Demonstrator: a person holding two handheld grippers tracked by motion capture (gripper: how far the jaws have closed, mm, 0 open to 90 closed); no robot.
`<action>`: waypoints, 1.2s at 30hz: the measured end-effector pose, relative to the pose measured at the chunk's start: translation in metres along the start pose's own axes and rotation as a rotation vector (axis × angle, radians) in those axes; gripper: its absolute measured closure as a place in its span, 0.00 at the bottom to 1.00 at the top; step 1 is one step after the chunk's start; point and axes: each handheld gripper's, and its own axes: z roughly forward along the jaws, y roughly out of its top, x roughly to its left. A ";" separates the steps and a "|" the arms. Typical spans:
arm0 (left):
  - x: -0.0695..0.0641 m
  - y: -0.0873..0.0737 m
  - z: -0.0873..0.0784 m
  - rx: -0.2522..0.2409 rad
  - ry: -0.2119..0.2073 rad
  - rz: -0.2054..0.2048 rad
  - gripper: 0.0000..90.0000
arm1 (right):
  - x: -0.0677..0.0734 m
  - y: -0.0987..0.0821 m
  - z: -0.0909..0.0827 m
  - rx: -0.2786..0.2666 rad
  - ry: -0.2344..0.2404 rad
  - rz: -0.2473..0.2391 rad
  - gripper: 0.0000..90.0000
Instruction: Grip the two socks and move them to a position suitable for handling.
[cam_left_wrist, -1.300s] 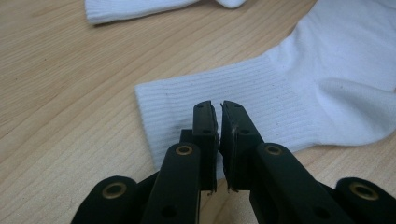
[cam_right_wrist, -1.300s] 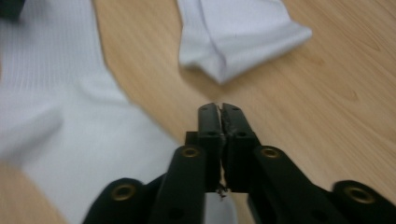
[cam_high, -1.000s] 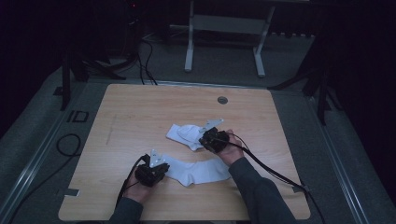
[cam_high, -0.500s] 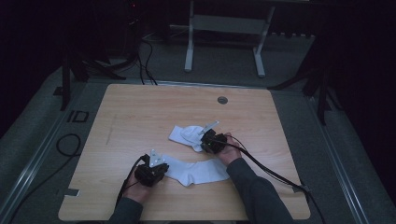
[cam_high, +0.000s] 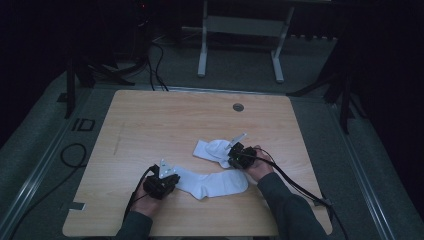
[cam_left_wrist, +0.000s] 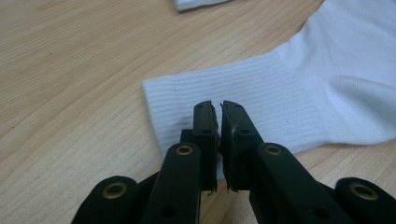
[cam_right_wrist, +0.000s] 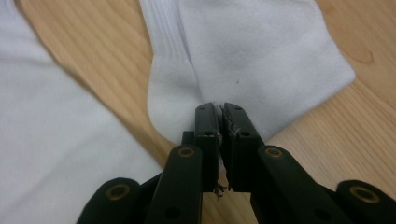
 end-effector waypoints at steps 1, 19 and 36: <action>0.000 0.000 0.000 -0.002 -0.001 -0.001 0.94 | 0.000 0.000 -0.001 0.014 -0.003 -0.007 0.94; 0.003 0.000 0.000 0.001 0.000 -0.007 0.94 | 0.006 0.063 0.002 -0.097 0.027 -0.038 0.83; 0.002 0.000 0.001 0.005 -0.003 -0.004 0.94 | -0.002 0.064 0.030 -0.019 0.075 0.007 0.90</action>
